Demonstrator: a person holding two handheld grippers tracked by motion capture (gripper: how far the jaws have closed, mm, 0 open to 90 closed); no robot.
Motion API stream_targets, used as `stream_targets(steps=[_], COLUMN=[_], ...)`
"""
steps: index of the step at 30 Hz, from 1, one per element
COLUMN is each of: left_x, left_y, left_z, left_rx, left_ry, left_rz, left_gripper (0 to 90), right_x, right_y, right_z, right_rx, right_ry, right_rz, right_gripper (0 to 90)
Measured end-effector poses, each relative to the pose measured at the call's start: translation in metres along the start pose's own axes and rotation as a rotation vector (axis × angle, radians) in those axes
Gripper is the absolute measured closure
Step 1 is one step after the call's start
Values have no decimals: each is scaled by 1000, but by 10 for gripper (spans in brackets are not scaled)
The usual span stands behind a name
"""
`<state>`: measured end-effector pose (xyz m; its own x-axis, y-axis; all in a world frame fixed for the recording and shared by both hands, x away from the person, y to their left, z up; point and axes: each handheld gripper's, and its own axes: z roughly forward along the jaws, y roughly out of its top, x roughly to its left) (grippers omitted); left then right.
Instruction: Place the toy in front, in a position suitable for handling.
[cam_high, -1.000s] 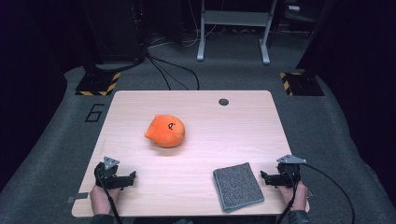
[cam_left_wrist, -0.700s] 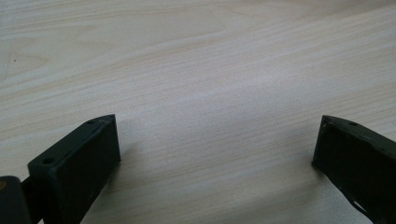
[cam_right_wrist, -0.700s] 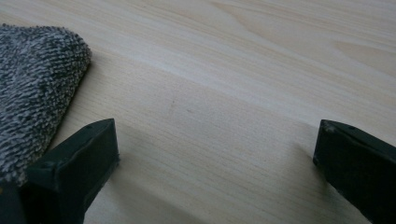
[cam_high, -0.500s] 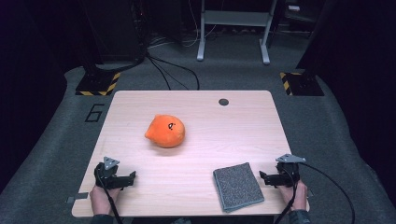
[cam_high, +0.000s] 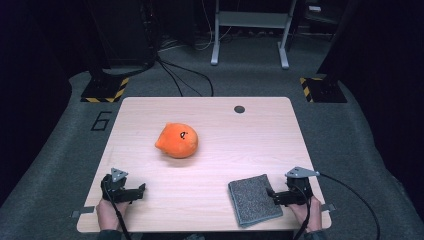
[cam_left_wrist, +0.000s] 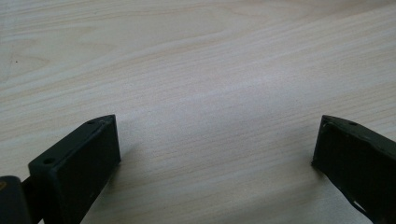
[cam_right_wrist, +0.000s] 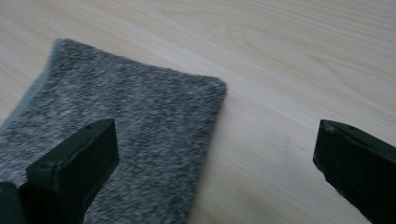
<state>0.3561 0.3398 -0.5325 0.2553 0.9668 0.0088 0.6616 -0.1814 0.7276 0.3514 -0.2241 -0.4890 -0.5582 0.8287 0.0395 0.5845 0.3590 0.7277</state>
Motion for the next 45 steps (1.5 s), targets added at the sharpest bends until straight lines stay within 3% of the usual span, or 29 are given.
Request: stream_targets(steps=[4, 11, 14, 19, 22, 24, 36, 45], left_x=[0, 0, 0, 0, 0, 0, 1, 1], left_y=[0, 0, 0, 0, 0, 0, 0, 0], left_z=[0, 0, 0, 0, 0, 1, 0, 0], left_rx=[1, 2, 1, 1, 1, -5, 2, 2], left_ry=[-3, -3, -3, -3, -3, 0, -5, -4], left_rz=[-4, -4, -4, -4, -4, -5, -2, 1], left_gripper=[3, 3, 4, 4, 4, 4, 4, 4], right_x=[20, 37, 47, 60, 67, 68, 69, 65], right_y=[4, 7, 7, 8, 8, 8, 5, 3], right_z=[4, 12, 15, 22, 28, 30, 39, 37], right_rx=[25, 45, 62, 73, 92, 101, 138, 128], right_ry=[37, 67, 73, 78, 79, 84, 72, 69], right_rz=[-38, -85, -84, -154, -142, -159, -133, -117], right_gripper=[0, 0, 0, 0, 61, 92, 256, 478])
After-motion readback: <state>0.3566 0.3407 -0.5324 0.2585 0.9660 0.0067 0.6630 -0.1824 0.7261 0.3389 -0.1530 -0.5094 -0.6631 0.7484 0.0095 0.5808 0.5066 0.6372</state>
